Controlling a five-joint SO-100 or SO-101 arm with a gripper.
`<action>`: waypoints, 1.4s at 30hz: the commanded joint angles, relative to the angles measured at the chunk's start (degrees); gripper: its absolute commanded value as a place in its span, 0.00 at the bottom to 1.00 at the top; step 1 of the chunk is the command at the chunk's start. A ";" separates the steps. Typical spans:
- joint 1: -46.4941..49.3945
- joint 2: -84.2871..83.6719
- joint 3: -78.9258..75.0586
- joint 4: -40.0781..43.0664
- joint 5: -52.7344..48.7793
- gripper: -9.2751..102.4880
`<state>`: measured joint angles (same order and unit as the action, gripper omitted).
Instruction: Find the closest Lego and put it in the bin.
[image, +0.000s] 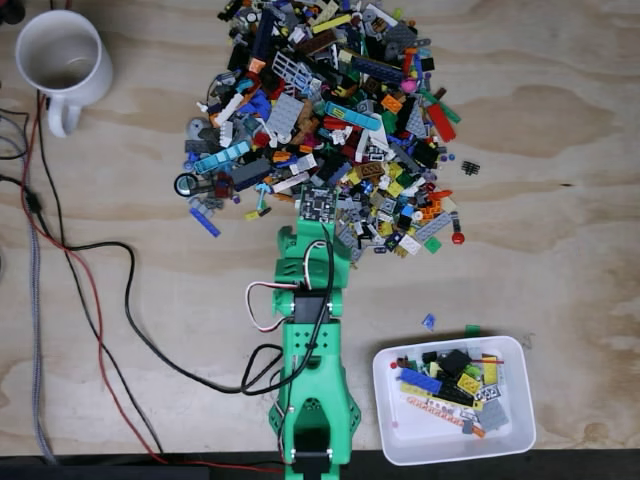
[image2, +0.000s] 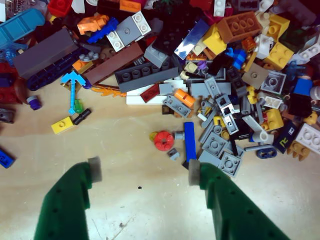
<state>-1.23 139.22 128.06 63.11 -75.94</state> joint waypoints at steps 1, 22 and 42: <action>0.35 4.13 1.14 -2.20 0.18 0.28; -3.43 -9.05 -6.06 -6.77 23.55 0.28; -10.81 -51.50 -29.97 -12.92 66.53 0.24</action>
<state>-12.83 87.28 102.66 52.03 -10.55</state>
